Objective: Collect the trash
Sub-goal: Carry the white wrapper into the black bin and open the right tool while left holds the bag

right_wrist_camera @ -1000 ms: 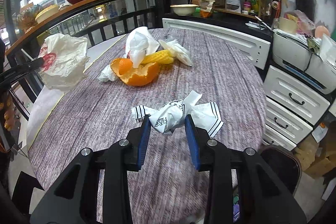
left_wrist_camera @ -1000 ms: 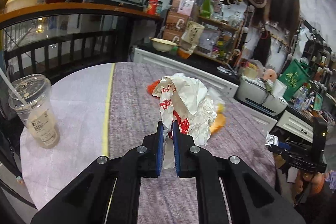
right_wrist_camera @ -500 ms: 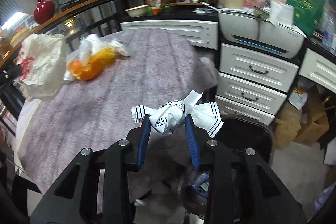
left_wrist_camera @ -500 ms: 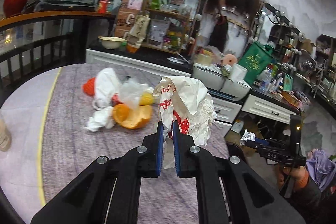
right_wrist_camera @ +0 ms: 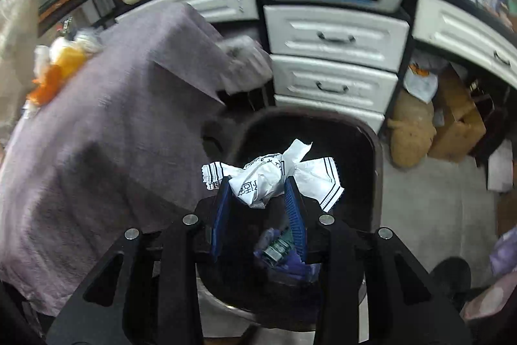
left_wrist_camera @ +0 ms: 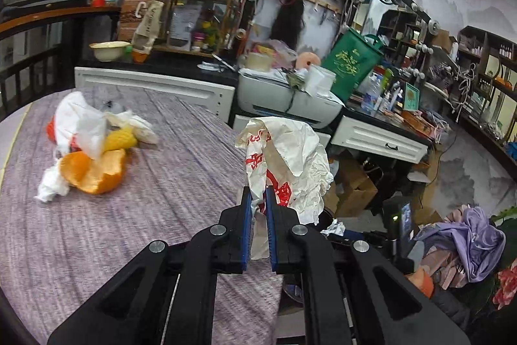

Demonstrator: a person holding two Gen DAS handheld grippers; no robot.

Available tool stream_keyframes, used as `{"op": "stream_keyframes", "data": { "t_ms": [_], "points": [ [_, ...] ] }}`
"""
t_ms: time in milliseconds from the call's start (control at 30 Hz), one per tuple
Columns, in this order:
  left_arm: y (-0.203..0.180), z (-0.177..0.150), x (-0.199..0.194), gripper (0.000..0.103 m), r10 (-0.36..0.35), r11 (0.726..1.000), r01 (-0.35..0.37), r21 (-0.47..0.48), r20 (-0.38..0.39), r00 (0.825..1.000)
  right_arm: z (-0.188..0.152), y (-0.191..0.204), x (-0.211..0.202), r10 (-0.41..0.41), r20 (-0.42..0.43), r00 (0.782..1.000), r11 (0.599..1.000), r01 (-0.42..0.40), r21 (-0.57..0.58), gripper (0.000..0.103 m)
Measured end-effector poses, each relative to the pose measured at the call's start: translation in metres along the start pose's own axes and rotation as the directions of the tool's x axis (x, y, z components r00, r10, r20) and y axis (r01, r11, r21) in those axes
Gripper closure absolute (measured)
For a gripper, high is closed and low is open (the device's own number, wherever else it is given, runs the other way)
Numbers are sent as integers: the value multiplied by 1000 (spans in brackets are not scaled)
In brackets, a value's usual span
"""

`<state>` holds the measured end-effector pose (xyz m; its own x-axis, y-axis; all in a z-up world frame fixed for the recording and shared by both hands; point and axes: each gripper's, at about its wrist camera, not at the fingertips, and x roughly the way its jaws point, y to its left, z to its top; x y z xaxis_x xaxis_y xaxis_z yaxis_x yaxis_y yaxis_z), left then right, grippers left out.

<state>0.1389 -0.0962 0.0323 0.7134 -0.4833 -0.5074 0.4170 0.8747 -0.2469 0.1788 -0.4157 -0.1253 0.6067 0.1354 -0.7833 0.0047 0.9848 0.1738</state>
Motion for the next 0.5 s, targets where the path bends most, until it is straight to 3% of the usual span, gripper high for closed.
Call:
{"op": "stream_keyframes", "data": {
  "t_ms": [167,267,300,333,500],
  "points": [
    [-15,-4,25,94,-27,1000,28,13,-42,999,-16,-15,20,-14,-35,999,999,15,41,68],
    [-23,-6,37,94,-39,999,40,22,-64,997,-22,-22,30,-36,-48,998,998,39,58,51],
    [-26,-7,43,94,-42,999,44,27,-73,996,-24,-25,31,-46,-48,998,996,50,71,38],
    [-29,-8,47,94,-44,998,46,31,-81,996,-25,-28,31,-48,-45,998,995,52,84,32],
    [-43,-16,69,94,-56,997,62,45,-121,991,-31,-37,21,-71,-15,997,990,73,123,31]
  ]
}}
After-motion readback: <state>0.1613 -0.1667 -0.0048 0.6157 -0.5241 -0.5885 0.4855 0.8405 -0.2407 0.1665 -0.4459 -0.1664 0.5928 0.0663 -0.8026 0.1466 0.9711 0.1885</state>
